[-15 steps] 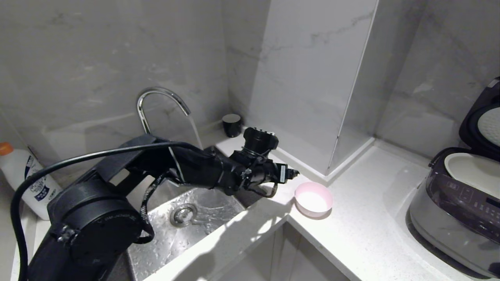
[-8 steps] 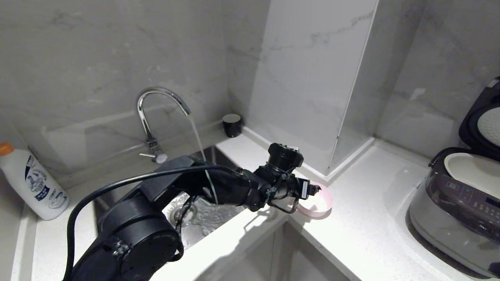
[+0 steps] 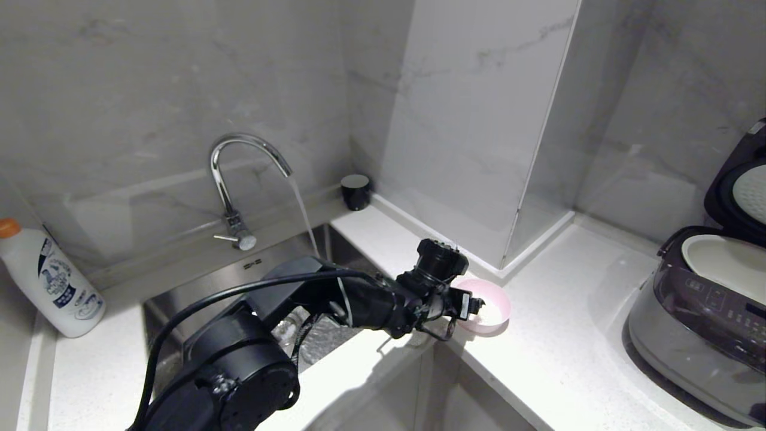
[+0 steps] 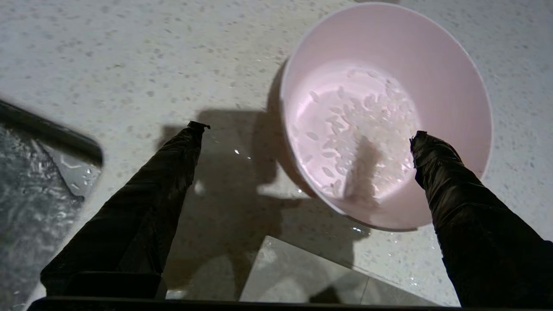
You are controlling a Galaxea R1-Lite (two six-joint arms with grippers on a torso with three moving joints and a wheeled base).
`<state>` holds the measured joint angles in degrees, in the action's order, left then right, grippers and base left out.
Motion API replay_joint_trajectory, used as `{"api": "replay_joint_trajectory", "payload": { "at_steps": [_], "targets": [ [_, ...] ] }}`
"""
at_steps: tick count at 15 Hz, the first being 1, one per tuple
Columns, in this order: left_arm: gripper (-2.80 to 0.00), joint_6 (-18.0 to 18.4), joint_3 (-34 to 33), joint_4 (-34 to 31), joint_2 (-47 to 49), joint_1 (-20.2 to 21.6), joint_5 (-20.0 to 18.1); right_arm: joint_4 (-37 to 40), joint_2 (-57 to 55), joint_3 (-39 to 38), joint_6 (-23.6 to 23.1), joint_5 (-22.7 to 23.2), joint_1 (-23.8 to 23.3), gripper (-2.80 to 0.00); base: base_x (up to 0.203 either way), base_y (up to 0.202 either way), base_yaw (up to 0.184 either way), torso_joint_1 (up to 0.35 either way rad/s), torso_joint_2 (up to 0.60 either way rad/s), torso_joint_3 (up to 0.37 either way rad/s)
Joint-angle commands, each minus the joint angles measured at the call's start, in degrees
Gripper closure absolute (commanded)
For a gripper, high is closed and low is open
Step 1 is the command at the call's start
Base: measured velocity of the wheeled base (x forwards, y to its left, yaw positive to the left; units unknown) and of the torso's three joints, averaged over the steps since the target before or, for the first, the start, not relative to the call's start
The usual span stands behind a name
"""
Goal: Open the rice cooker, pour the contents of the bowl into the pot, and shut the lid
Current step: Pick up the bowl on the table
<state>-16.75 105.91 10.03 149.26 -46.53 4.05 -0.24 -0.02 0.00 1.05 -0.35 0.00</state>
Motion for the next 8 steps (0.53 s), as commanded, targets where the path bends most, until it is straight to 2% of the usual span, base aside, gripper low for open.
{"api": "replay_joint_trajectory", "payload": {
  "at_steps": [1,5,8],
  "targets": [
    [-2.8,-0.1,0.2,0.1,0.9,-0.6,0.0,0.0,0.0,0.0,0.0,0.0,0.0,0.0,0.0,0.0,0.0,0.0,0.0,0.0],
    [-2.8,-0.1,2.9,-0.1,3.3,-0.9,1.1,0.0,0.0,0.0,0.0,0.0,0.0,0.0,0.0,0.0,0.0,0.0,0.0,0.0],
    [-2.8,0.0,5.4,-3.5,4.1,-0.9,1.1,0.0,0.0,0.0,-0.1,0.0,0.0,0.0,0.0,0.0,0.0,0.0,0.0,0.0]
  ]
}}
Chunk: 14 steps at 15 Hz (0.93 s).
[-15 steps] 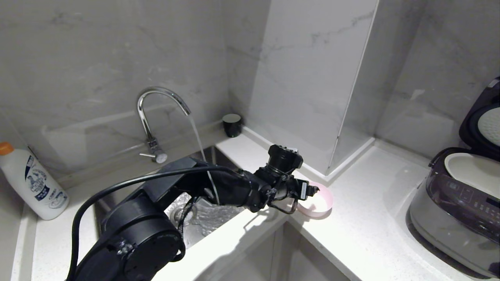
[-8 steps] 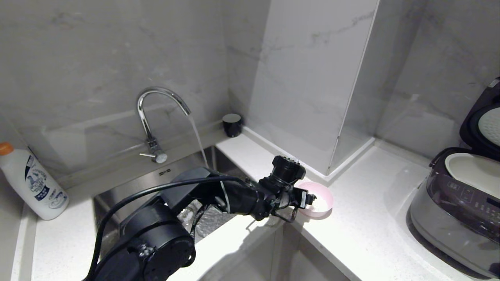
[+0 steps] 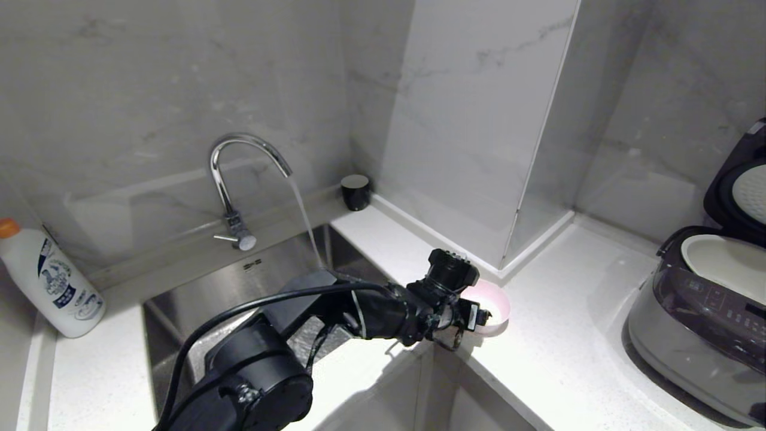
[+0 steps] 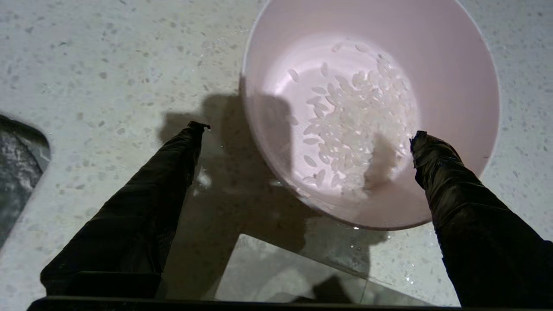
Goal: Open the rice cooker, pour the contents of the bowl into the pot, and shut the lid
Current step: Pick up the bowl on the table
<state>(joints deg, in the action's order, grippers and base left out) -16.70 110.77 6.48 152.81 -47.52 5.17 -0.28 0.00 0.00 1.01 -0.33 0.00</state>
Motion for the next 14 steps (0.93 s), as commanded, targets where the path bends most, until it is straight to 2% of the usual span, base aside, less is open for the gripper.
{"api": "replay_joint_trajectory", "payload": {
  "at_steps": [1,2,14],
  "targets": [
    [-2.8,-0.1,0.6,-0.1,0.6,0.1,0.0,0.0,0.0,0.0,0.0,0.0,0.0,0.0,0.0,0.0,0.0,0.0,0.0,0.0],
    [0.0,-0.1,0.5,-0.2,0.7,0.1,0.0,-0.1,0.0,0.0,0.0,0.0,0.0,0.0,0.0,0.0,0.0,0.0,0.0,0.0],
    [0.0,-0.1,0.5,-4.9,-1.1,-0.6,1.0,0.0,0.0,0.0,0.0,0.0,0.0,0.0,0.0,0.0,0.0,0.0,0.0,0.0]
  ]
}}
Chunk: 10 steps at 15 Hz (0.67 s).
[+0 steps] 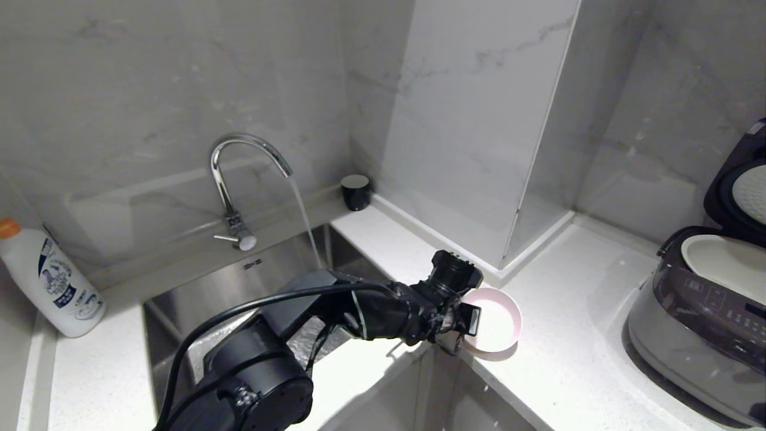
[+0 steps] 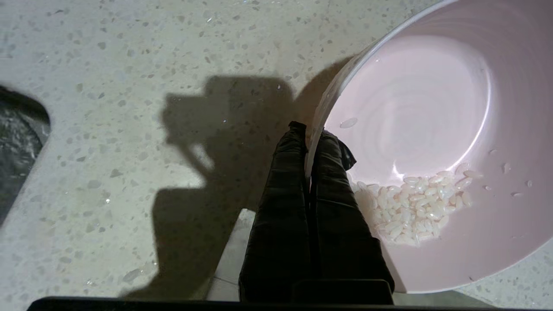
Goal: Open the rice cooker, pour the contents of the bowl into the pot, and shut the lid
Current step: Pick up the bowl on the table
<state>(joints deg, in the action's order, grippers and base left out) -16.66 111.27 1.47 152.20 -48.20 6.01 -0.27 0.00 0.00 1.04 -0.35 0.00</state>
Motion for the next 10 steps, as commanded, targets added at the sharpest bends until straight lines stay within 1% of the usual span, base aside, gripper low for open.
{"api": "replay_joint_trajectory", "payload": {
  "at_steps": [1,4,6,10],
  "targets": [
    [0.0,-0.1,0.0,-0.7,-0.8,0.2,0.1,0.0,0.0,0.0,0.0,0.0,0.0,0.0,0.0,0.0,0.0,0.0,0.0,0.0],
    [0.0,0.2,-0.3,-6.2,-3.2,1.2,0.1,0.0,0.0,0.0,0.0,0.0,0.0,0.0,0.0,0.0,0.0,0.0,0.0,0.0],
    [0.0,1.4,-0.7,-10.8,-5.2,2.6,0.0,0.0,0.0,0.0,-0.1,0.0,0.0,0.0,0.0,0.0,0.0,0.0,0.0,0.0],
    [0.0,1.7,-1.8,-18.7,-10.1,6.2,-0.4,0.0,0.0,0.0,0.0,0.0,0.0,0.0,0.0,0.0,0.0,0.0,0.0,0.0]
  ]
}}
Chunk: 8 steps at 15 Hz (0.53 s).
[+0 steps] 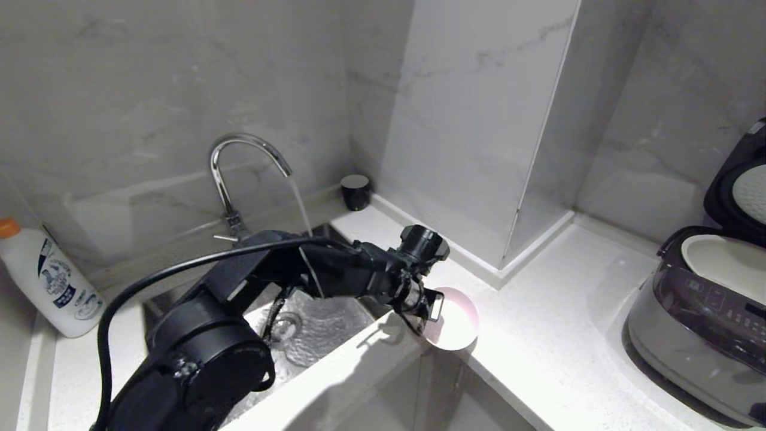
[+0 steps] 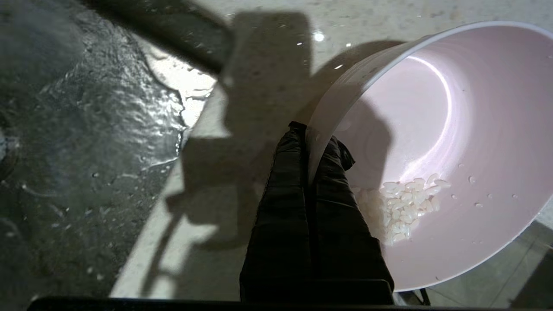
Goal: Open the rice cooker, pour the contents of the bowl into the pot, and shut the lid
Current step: Pick up the bowl on the table
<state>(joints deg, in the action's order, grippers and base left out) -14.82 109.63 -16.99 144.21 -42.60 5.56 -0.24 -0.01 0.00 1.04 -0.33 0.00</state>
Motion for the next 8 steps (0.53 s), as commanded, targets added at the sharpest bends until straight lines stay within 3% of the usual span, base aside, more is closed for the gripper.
{"api": "replay_joint_trajectory", "payload": {
  "at_steps": [1,8],
  "targets": [
    [0.0,-0.1,-1.1,-1.1,-3.1,1.7,-0.1,-0.1,0.0,0.0,0.0,0.0,0.0,0.0,0.0,0.0,0.0,0.0,0.0,0.0],
    [0.0,-0.2,-8.9,-1.3,-6.1,9.0,-3.2,0.0,0.0,0.0,0.0,0.0,0.0,0.0,0.0,0.0,0.0,0.0,0.0,0.0]
  ]
}}
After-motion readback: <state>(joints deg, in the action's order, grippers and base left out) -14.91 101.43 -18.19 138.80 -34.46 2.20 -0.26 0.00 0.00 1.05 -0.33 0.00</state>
